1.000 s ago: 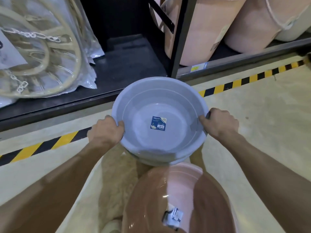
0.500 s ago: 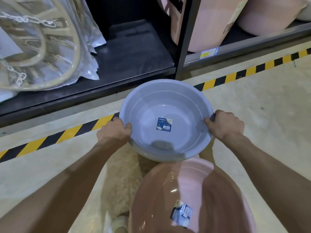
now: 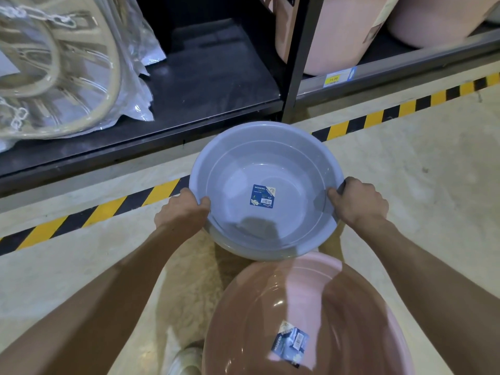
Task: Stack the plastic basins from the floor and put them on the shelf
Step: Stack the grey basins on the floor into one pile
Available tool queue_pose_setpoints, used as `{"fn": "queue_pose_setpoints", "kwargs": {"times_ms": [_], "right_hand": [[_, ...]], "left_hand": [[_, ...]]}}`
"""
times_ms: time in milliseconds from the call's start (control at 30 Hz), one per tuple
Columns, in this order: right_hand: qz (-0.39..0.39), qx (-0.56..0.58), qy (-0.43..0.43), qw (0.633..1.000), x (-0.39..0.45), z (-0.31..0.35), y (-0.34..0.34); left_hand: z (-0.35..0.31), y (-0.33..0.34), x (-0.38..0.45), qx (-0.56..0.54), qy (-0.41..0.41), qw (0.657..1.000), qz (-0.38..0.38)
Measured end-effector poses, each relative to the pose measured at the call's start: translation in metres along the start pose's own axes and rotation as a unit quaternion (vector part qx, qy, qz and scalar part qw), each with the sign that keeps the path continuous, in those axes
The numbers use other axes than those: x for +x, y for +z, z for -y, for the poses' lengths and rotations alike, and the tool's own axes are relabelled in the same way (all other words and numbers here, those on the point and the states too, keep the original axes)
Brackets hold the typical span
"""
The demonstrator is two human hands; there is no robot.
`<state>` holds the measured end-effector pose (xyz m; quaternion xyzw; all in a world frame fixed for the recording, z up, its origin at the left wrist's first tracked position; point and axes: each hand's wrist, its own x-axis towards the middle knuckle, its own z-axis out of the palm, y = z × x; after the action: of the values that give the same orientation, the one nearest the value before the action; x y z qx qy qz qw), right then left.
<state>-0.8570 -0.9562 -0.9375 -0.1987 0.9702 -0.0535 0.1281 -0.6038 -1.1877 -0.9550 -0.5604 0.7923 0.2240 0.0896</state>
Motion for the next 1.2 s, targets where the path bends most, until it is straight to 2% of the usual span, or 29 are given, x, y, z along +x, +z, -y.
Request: {"fn": "queue_pose_setpoints", "kwargs": {"times_ms": [300, 533, 633, 867, 1200], "right_hand": [[0.044, 0.031, 0.024, 0.998, -0.009, -0.001, 0.001], [0.058, 0.118, 0.048, 0.99, -0.017, -0.004, 0.005], [0.08, 0.158, 0.047, 0.983, -0.023, -0.01, 0.003], [0.07, 0.205, 0.036, 0.976, -0.031, -0.009, 0.003], [0.071, 0.173, 0.039, 0.982, -0.013, 0.003, 0.008]], "left_hand": [[0.001, -0.003, -0.009, -0.041, 0.008, 0.999, 0.019], [0.007, -0.008, -0.02, -0.086, 0.016, 0.996, 0.016], [0.011, -0.005, -0.025, -0.143, 0.015, 0.989, 0.022], [0.015, 0.016, -0.039, -0.242, 0.037, 0.969, -0.036], [0.009, 0.009, -0.016, -0.164, 0.045, 0.985, -0.027]]}}
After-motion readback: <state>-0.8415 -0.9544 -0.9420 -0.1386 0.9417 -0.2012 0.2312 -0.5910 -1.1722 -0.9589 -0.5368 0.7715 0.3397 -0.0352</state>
